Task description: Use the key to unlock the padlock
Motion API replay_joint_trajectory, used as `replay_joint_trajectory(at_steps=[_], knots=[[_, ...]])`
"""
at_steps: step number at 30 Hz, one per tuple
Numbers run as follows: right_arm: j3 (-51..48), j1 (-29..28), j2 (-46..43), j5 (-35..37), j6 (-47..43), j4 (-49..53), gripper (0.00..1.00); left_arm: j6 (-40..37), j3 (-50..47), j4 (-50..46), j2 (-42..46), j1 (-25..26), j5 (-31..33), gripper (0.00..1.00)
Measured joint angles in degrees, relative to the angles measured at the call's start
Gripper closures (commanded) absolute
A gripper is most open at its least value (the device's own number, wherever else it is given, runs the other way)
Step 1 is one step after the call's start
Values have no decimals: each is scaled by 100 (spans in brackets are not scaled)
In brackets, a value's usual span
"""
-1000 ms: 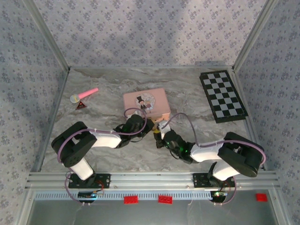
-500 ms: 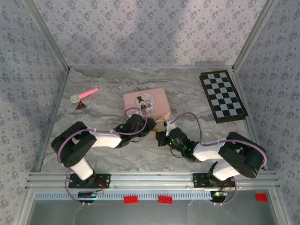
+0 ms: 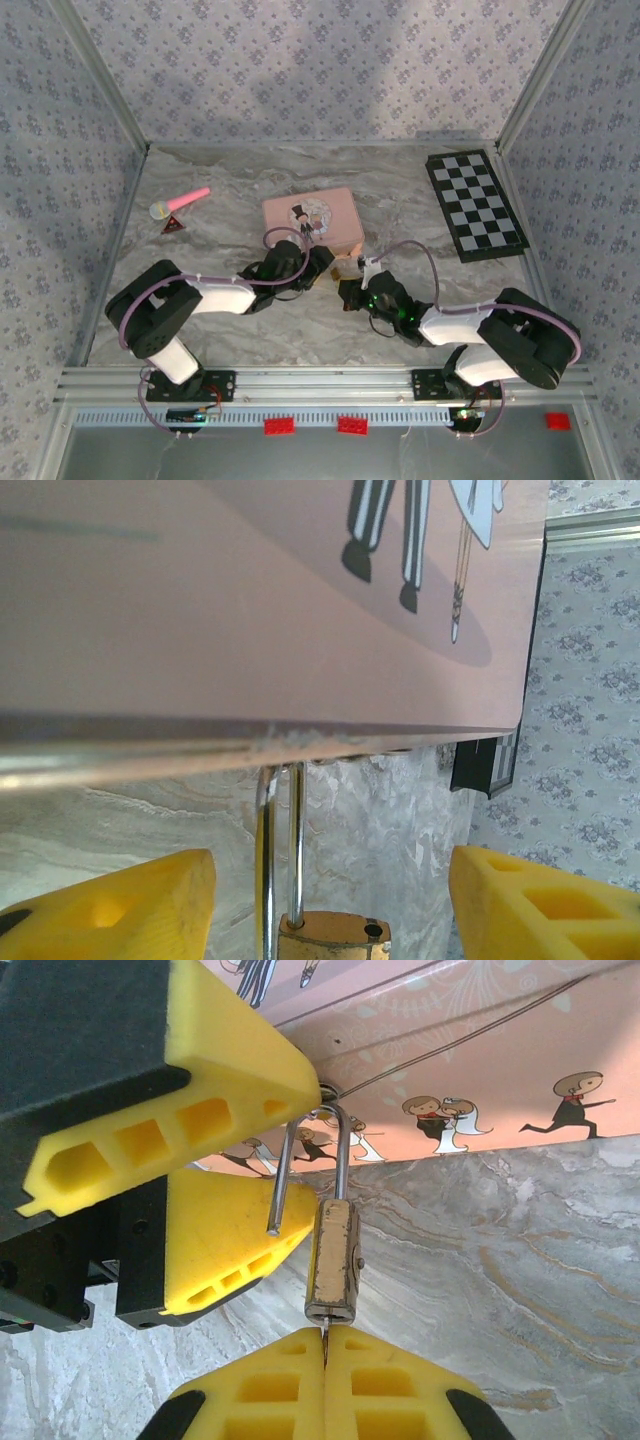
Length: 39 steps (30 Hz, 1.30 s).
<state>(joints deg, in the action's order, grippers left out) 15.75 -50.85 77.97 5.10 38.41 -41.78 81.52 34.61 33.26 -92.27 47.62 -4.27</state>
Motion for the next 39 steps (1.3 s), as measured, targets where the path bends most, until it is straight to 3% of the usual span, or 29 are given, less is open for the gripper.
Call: replay_joint_trajectory(at_steps=[12, 25, 34, 39], knots=[[-109, 269, 2, -98, 380, 24, 100, -149, -170, -9, 168, -243, -116, 31], [-103, 402, 627, -470, 798, -116, 100, -785, -164, -717, 385, -428, -367, 34], [-90, 664, 903, -732, 852, -367, 79, -1528, -59, -1685, 984, -428, -214, 34], [223, 868, 442, -935, 195, 332, 67, -2479, 122, -2629, 1996, -466, 140, 27]])
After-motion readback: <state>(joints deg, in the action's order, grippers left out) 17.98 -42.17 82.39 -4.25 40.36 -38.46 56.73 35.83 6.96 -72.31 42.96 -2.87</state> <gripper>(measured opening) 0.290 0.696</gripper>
